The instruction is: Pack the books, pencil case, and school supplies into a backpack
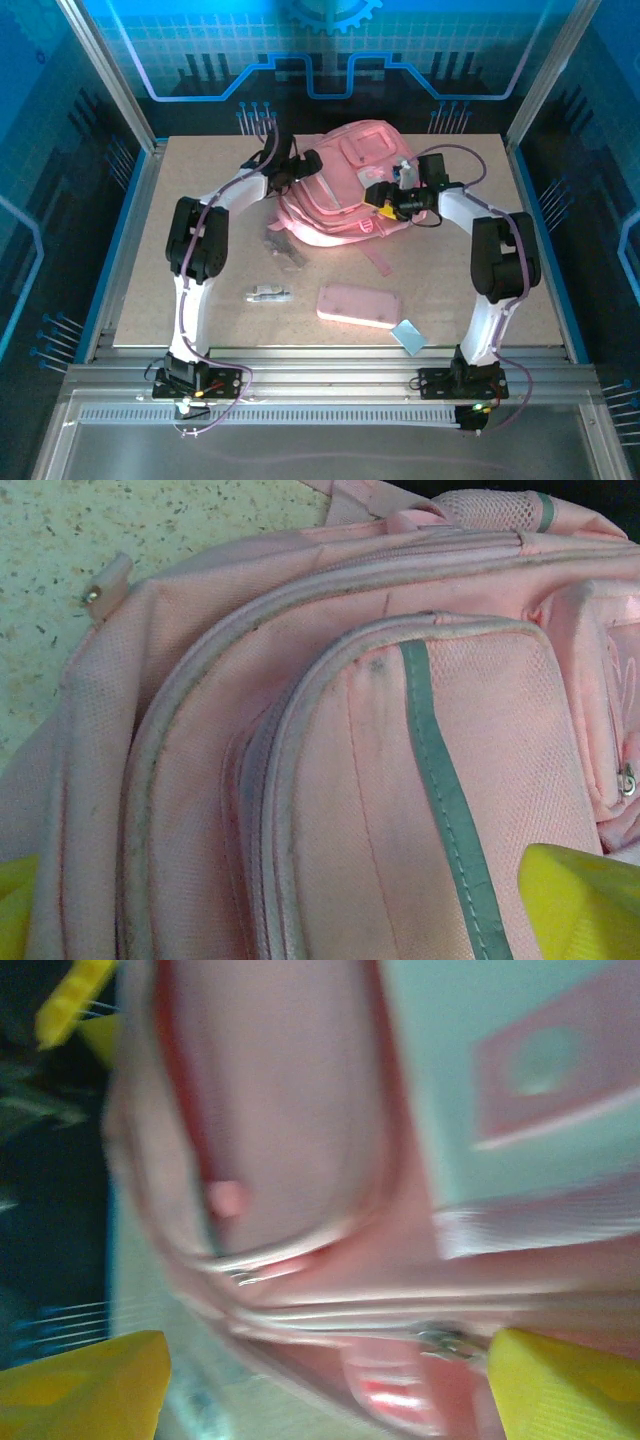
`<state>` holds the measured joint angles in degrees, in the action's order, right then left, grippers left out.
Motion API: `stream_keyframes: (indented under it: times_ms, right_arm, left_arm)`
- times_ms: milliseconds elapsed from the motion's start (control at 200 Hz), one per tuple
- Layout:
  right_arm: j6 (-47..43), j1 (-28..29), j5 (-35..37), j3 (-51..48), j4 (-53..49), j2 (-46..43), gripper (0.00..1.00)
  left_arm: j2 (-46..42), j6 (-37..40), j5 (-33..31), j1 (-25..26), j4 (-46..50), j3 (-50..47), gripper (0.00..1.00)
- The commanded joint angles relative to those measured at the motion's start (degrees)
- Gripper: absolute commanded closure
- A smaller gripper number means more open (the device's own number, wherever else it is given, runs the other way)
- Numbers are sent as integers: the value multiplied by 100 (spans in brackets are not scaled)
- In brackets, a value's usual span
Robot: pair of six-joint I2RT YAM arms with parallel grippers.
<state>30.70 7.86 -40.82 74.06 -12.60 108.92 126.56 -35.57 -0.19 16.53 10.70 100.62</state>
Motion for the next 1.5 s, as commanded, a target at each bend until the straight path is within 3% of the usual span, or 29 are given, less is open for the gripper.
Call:
stream_keyframes:
  times_ms: [0,105,165,270,370,490,590,695,765,895,1071,1276,1491]
  right_arm:
    - [661,250,-1271,-11,420,-424,17]
    - [918,140,-1526,-327,737,-672,17]
    - [569,44,-1187,-438,396,-906,18]
    - [-230,-161,495,-545,-666,-1411,18]
    - [-300,-390,2282,-778,-1045,-1760,17]
    - [32,-849,3073,-1206,-543,-1789,17]
    - [200,-1198,2990,-1205,-9,-1294,17]
    - [406,-1401,2241,-935,638,-551,25]
    - [488,-1410,1916,-797,1035,-167,37]
    - [479,-1280,2062,-568,1010,226,56]
    - [788,-1087,1683,-911,1231,101,100]
    - [1665,-373,1995,-1969,1648,-635,100]
    - [2417,353,2987,-2814,1852,-1315,100]
  left_arm:
    - [74,332,230,134,150,468,1]
    - [-65,671,11,88,462,590,1]
    - [-238,897,-106,61,675,581,1]
    - [-691,1194,-223,73,938,305,1]
    - [-1221,1166,-185,165,987,-271,1]
    - [-1861,1005,-208,500,877,-1040,1]
    - [-2269,645,-205,916,553,-1686,1]
    - [-2390,129,-136,1384,295,-2050,2]
    - [-2353,-186,-108,1690,113,-2203,3]
    - [-2131,-519,-179,2146,-82,-2200,6]
    - [-1491,-547,-245,2422,368,-1494,8]
    - [-983,-548,-649,2486,711,-1087,14]
    - [-598,-332,-1111,2484,1189,-771,28]
